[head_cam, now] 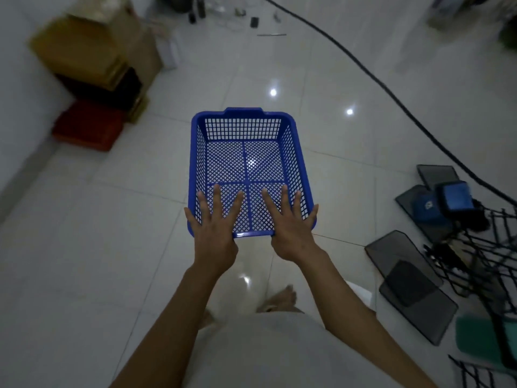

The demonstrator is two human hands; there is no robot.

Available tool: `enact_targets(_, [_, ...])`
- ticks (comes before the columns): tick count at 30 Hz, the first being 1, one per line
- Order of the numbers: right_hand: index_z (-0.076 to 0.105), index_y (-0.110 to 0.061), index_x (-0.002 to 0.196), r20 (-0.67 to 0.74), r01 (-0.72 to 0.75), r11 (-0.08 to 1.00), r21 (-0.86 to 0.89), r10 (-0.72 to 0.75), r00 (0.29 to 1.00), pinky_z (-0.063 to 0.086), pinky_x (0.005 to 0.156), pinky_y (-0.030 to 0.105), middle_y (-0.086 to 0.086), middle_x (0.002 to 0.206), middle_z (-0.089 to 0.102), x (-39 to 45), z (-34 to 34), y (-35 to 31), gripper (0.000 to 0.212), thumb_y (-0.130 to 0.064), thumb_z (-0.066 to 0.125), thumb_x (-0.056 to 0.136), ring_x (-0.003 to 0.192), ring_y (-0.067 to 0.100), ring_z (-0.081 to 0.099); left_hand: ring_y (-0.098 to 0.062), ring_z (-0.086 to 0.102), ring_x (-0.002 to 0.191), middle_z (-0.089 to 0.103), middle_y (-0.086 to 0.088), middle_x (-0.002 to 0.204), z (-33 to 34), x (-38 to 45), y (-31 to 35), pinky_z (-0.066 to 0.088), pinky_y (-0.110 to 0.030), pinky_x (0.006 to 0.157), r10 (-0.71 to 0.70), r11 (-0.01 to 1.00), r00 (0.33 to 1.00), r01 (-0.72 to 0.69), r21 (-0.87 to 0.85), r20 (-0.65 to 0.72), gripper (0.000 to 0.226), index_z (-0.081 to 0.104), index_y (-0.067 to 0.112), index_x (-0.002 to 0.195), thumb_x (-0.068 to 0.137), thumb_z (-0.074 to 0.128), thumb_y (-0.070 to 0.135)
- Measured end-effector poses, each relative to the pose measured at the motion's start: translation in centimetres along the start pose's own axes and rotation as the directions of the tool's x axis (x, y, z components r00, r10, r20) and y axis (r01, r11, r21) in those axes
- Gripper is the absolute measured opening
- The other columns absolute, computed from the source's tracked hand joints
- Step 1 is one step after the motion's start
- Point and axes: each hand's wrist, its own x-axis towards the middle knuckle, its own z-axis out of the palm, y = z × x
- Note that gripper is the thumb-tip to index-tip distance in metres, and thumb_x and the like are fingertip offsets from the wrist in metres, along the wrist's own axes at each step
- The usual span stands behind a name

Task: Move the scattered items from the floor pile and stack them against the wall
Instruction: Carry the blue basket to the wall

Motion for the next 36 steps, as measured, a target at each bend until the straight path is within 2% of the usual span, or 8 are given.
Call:
enact_targets(5, [-0.023,-0.044,0.147,0.107,0.163,0.985,-0.058,-0.157,0.982,-0.018,0.107,0.068,0.005,0.158,-0.031,-1.5,2.8,-9.0,0.094,-0.022,0.053,0.097,0.143,0.035,-0.029,-0.044,0.003,0.145,0.009,-0.015,0.160,-1.7,-6.5,-7.9,-0.002,-0.064,0.107,-0.199,0.980,0.980,0.198,-0.021,-0.007,0.109,0.016,0.030,0.153,0.068,0.082,0.013])
enact_targets(10, [-0.018,-0.045,0.149,0.185,0.321,0.942,-0.100,-0.299,0.936,-0.018,0.106,0.068,0.005,0.158,-0.029,-1.9,5.2,-17.7,0.089,-0.024,0.051,0.098,0.144,0.035,-0.028,-0.041,-0.008,0.146,-0.004,-0.012,0.161,-3.7,-11.3,-15.1,-0.006,-0.061,0.111,-0.374,0.927,0.927,0.374,-0.023,-0.007,0.103,0.002,0.033,0.152,0.079,0.073,0.017])
enact_targets(16, [-0.015,-0.045,0.150,0.222,0.506,0.848,-0.159,-0.469,0.855,-0.018,0.105,0.068,0.006,0.159,-0.026,-0.6,6.3,-25.4,0.086,-0.026,0.051,0.098,0.144,0.035,-0.027,-0.039,-0.013,0.145,-0.009,-0.012,0.161,-5.3,-14.5,-21.0,-0.008,-0.059,0.112,-0.550,0.835,0.832,0.546,-0.072,-0.069,0.104,-0.003,0.034,0.152,0.081,0.072,0.019])
enact_targets(21, [-0.014,-0.046,0.150,0.286,0.634,0.753,-0.178,-0.577,0.765,-0.019,0.106,0.066,0.004,0.159,-0.026,1.8,6.8,-31.0,0.085,-0.026,0.051,0.099,0.144,0.034,-0.027,-0.041,-0.007,0.145,0.000,-0.014,0.161,-6.1,-15.4,-24.9,-0.014,-0.056,0.108,-0.659,0.752,0.740,0.645,-0.134,-0.135,0.104,0.006,0.032,0.152,0.076,0.077,0.021])
enact_targets(25, [-0.015,-0.047,0.149,0.335,0.709,0.683,-0.173,-0.636,0.695,-0.019,0.107,0.067,0.004,0.159,-0.026,4.9,7.4,-34.0,0.086,-0.028,0.052,0.098,0.144,0.034,-0.028,-0.040,-0.007,0.145,0.001,-0.015,0.161,-6.3,-14.4,-26.9,-0.012,-0.057,0.108,-0.742,0.671,0.655,0.725,-0.157,-0.142,0.107,0.001,0.034,0.149,0.075,0.078,0.022])
enact_targets(28, [-0.014,-0.047,0.149,0.378,0.755,0.634,-0.166,-0.666,0.643,-0.019,0.106,0.067,0.005,0.159,-0.027,8.4,7.1,-35.7,0.087,-0.026,0.052,0.097,0.144,0.035,-0.028,-0.039,-0.013,0.145,-0.005,-0.013,0.161,-6.4,-12.0,-28.5,-0.016,-0.056,0.108,-0.774,0.633,0.620,0.755,-0.171,-0.131,0.107,-0.007,0.039,0.145,0.078,0.075,0.023])
enact_targets(33, [-0.010,-0.051,0.149,0.428,0.800,0.572,-0.180,-0.687,0.587,-0.018,0.105,0.067,0.005,0.158,-0.030,16.2,3.9,-37.6,0.087,-0.017,0.051,0.097,0.142,0.035,-0.031,-0.040,-0.014,0.145,-0.007,-0.013,0.160,-7.2,-4.6,-30.0,-0.012,-0.059,0.110,-0.823,0.568,0.553,0.797,-0.207,-0.129,0.108,-0.001,0.035,0.152,0.077,0.075,0.018])
enact_targets(36, [-0.009,-0.051,0.149,0.437,0.815,0.543,-0.203,-0.695,0.571,-0.017,0.106,0.068,0.006,0.158,-0.029,21.3,1.5,-38.3,0.087,-0.016,0.050,0.097,0.142,0.035,-0.030,-0.039,-0.014,0.145,-0.008,-0.012,0.161,-7.9,0.8,-30.7,-0.012,-0.059,0.110,-0.836,0.549,0.531,0.803,-0.231,-0.140,0.110,-0.008,0.040,0.148,0.078,0.073,0.016])
